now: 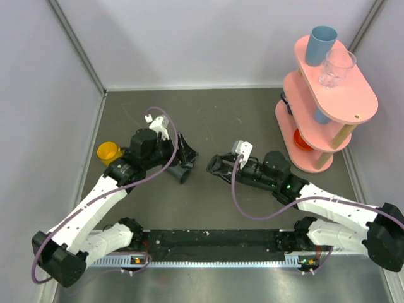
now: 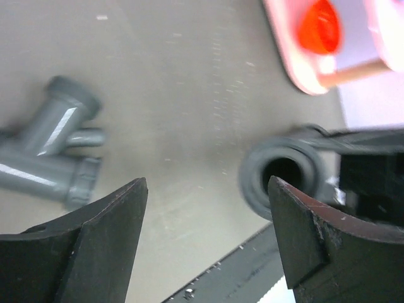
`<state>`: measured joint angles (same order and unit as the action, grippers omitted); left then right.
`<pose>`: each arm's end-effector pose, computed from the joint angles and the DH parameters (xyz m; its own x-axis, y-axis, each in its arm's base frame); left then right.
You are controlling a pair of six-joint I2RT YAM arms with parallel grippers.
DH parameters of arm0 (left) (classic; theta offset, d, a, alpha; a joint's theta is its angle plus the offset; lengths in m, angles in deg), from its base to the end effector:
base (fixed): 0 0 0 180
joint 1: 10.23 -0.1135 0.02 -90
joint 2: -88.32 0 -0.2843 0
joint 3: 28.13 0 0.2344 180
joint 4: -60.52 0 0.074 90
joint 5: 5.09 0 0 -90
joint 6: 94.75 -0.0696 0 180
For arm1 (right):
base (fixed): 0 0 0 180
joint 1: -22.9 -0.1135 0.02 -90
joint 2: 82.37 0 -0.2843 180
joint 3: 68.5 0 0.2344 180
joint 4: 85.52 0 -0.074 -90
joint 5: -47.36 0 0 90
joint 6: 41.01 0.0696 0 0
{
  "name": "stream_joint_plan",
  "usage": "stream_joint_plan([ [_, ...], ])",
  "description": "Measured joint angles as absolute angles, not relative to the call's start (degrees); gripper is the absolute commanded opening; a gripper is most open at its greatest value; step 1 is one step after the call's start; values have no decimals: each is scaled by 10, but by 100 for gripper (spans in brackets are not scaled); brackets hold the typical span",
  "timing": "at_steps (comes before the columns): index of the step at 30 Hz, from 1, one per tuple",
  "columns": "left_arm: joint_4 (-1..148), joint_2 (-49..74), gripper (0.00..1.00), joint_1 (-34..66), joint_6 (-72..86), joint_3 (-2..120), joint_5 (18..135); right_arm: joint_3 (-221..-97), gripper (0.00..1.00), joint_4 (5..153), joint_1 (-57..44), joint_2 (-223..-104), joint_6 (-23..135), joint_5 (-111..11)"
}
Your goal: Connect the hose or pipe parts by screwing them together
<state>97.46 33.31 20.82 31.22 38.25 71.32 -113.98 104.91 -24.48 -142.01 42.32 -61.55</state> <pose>0.1754 -0.1247 0.3315 -0.7004 -0.2447 -0.6705 0.3355 0.7162 -0.6119 0.1480 0.1942 0.2924 0.0625 -0.0943 -0.9936 -0.9141 0.3943 -0.0950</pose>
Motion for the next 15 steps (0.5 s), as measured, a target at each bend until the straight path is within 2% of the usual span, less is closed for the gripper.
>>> stream_joint_plan([
  [6, 1006, 292, 75, 147, 345, 373, 831, -1133, 18, 1036, -244, -1386, 413, -609],
  [10, 1007, 258, 73, 108, 365, 352, 845, -1126, 18, 1025, -244, -1359, 404, -604],
  [15, 1011, 204, 74, 117, 373, 349, 842, -1118, 18, 1019, -244, -1341, 395, -599],
])
